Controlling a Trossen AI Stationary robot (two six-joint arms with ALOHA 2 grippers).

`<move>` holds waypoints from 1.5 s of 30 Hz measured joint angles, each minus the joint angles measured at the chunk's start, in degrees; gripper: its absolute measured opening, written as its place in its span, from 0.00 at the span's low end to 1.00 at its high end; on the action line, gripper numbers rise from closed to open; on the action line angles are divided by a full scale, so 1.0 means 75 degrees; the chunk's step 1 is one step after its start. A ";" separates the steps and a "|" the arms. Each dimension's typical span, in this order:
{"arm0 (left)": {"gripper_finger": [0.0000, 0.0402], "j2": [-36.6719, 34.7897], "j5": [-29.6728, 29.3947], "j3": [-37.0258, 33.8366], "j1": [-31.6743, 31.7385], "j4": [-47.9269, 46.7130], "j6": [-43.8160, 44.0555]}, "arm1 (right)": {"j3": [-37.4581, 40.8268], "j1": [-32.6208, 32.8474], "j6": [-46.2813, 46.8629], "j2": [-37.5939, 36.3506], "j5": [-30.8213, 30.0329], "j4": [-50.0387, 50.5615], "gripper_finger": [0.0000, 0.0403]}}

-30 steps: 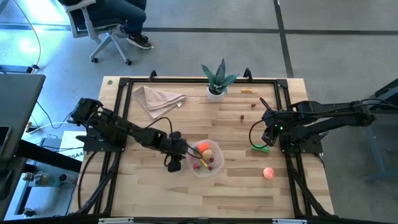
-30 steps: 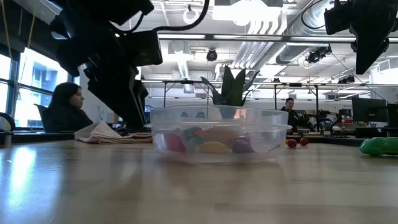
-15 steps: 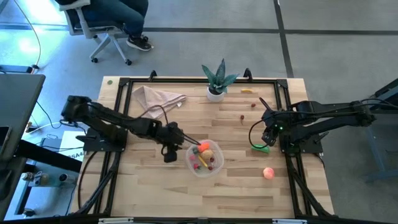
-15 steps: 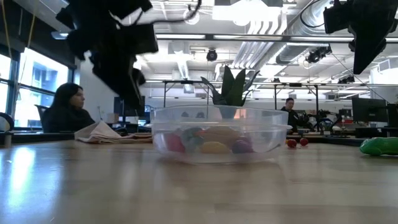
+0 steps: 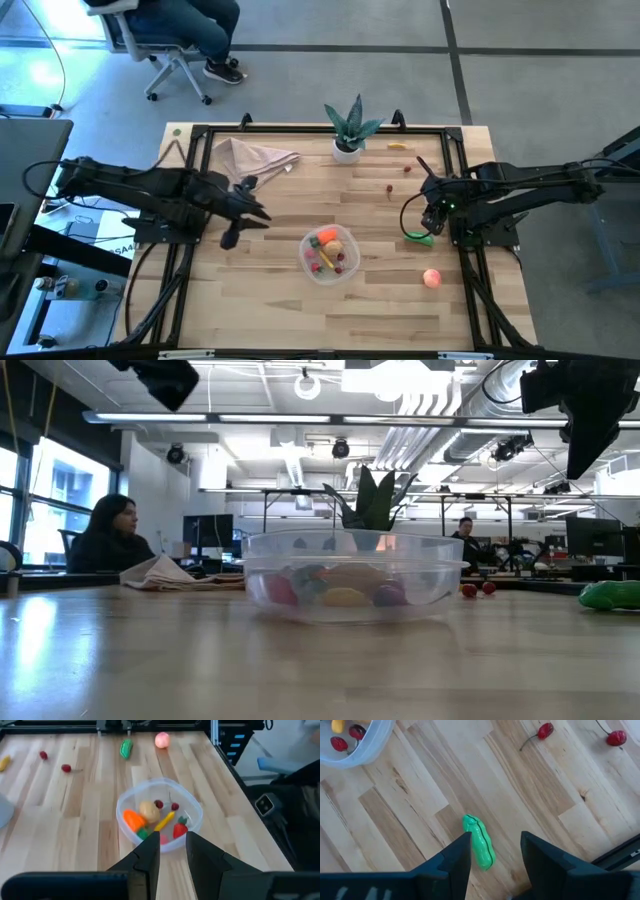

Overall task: Pick and placing Produce into tupperware
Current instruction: Put the pea into the transparent container

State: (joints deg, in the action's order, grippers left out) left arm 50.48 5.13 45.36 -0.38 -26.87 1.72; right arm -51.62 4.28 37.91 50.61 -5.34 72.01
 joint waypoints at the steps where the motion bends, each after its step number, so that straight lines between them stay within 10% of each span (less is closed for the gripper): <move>1: 0.21 -0.0114 0.0000 0.0000 0.0000 -0.0127 0.0002 | 0.0000 -0.0001 -0.0056 0.0000 0.0002 0.0000 0.40; 45: 0.21 -0.0245 -0.0146 -0.0009 0.0000 -0.0878 0.0463 | 0.0006 0.2115 0.1945 0.3031 0.0128 -0.0448 0.54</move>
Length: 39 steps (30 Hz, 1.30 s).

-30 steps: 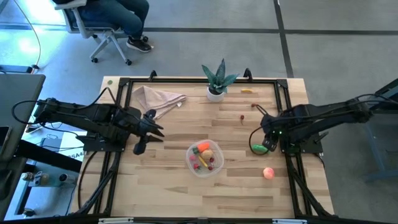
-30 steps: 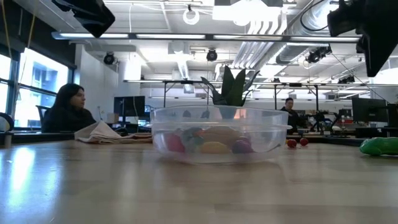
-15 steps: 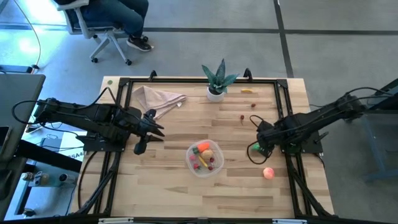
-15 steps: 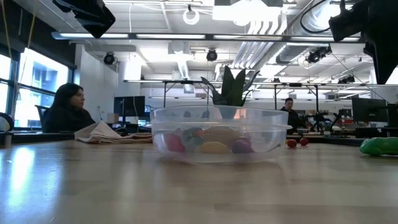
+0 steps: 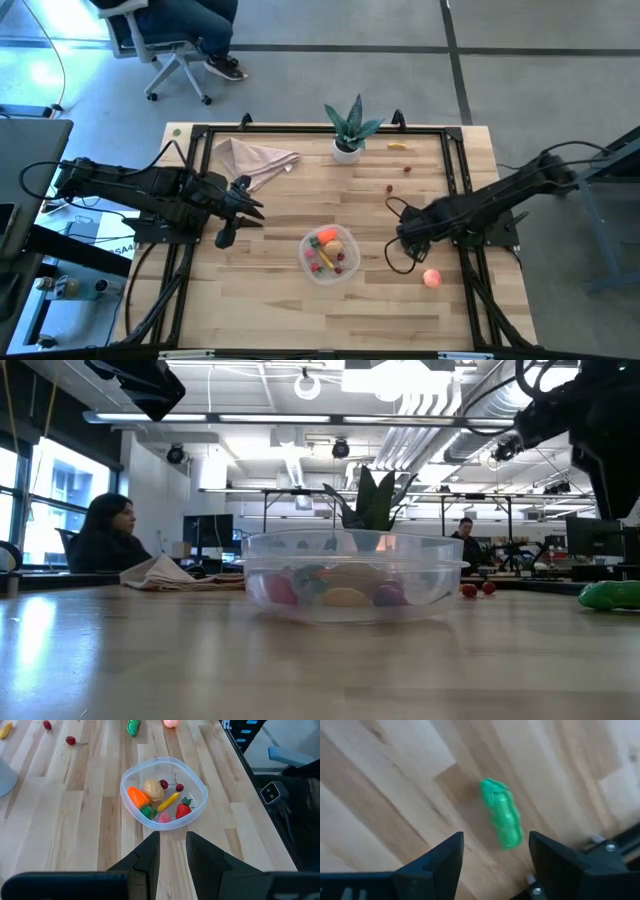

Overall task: Pick and placing Produce into tupperware
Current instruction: Put the pea into the transparent container

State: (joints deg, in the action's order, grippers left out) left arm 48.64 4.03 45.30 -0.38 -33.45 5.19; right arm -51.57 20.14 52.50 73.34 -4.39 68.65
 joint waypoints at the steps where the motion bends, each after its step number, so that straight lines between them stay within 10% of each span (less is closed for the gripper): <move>1: 0.21 0.0000 0.0000 0.0000 0.0000 0.0000 0.0000 | 0.0000 -0.0001 -0.0052 0.0079 0.0012 -0.0027 0.54; 18: 0.21 0.0000 0.0000 0.0000 0.0000 -0.0003 0.0001 | 0.1421 -0.1374 -0.1208 0.0181 0.1602 -0.0865 0.54; 39: 0.21 0.0000 0.0000 0.0000 0.0000 -0.0001 0.0001 | 0.1929 -0.1970 -0.1665 0.0184 0.1586 -0.1696 0.54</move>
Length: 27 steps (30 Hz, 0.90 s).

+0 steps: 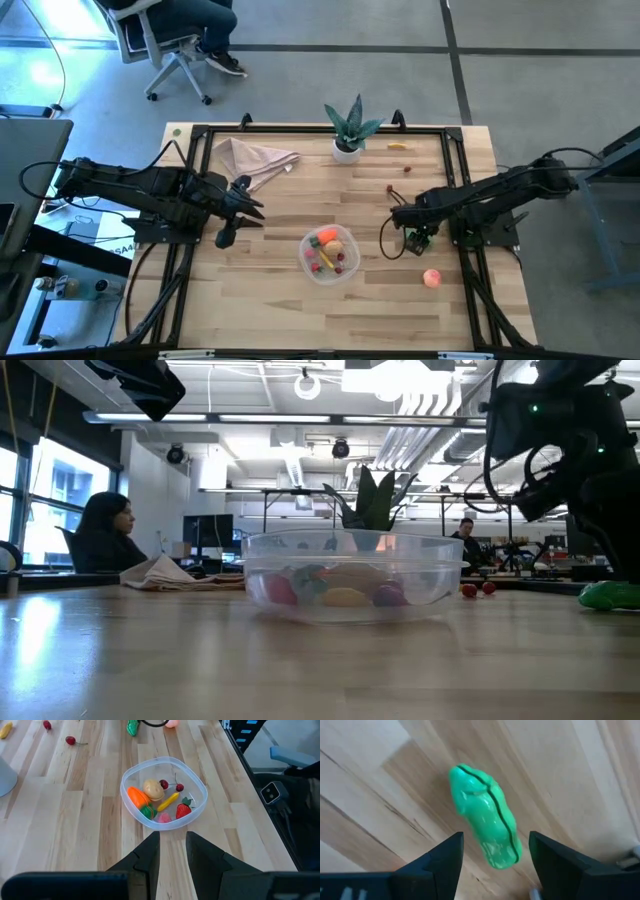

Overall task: Pick and placing Produce into tupperware
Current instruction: Put the pea into the transparent container

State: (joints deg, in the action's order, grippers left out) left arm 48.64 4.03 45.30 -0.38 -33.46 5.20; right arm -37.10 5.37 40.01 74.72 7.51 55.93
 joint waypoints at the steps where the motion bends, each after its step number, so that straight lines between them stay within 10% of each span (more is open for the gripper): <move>1: 0.21 0.0000 -0.0001 0.0000 0.0000 0.0001 0.0001 | 0.0061 -0.0042 -0.0003 0.0000 0.0010 0.0010 0.54; 27: 0.21 -0.0001 -0.0002 0.0000 -0.0001 0.0000 0.0001 | 0.0615 -0.0071 0.0330 0.0003 -0.0264 -0.0808 0.54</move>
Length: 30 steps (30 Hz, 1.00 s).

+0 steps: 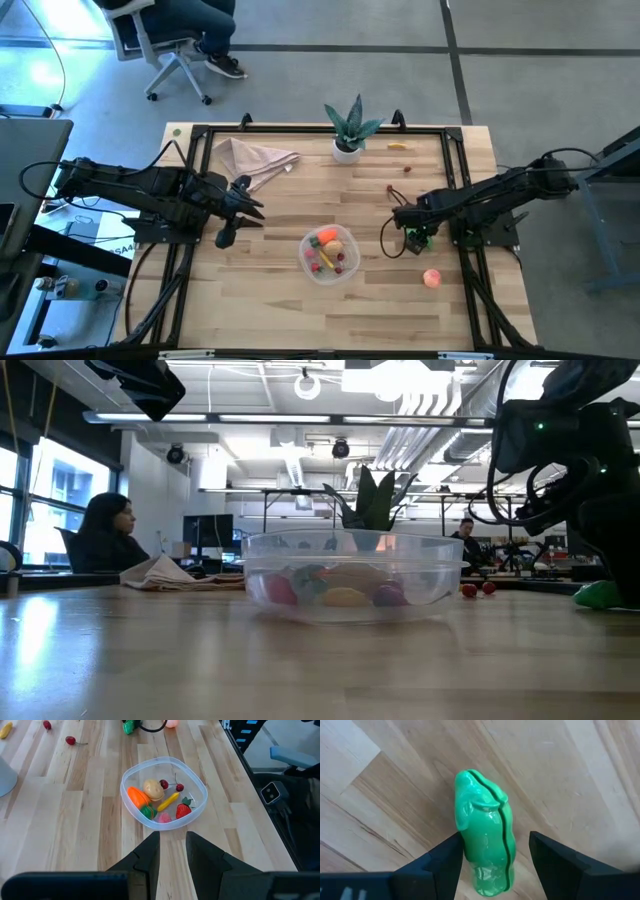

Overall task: Pick and placing Produce into tupperware
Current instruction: Put the pea into the transparent container

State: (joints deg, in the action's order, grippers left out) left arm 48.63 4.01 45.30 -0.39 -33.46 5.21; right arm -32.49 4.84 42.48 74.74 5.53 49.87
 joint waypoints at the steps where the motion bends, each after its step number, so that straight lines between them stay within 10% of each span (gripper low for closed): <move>1: 0.21 0.0001 0.0000 0.0000 0.0001 -0.0001 0.0001 | 0.0000 0.0001 0.0047 0.0000 -0.0046 0.0000 0.54; 30: 0.21 0.0001 0.0002 0.0000 -0.0001 0.0001 0.0001 | 0.0000 0.0003 0.0337 -0.0003 0.0008 0.0032 0.36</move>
State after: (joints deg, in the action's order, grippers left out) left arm 48.64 4.03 45.30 -0.40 -33.45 5.21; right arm -32.49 4.86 45.01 74.72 5.59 50.11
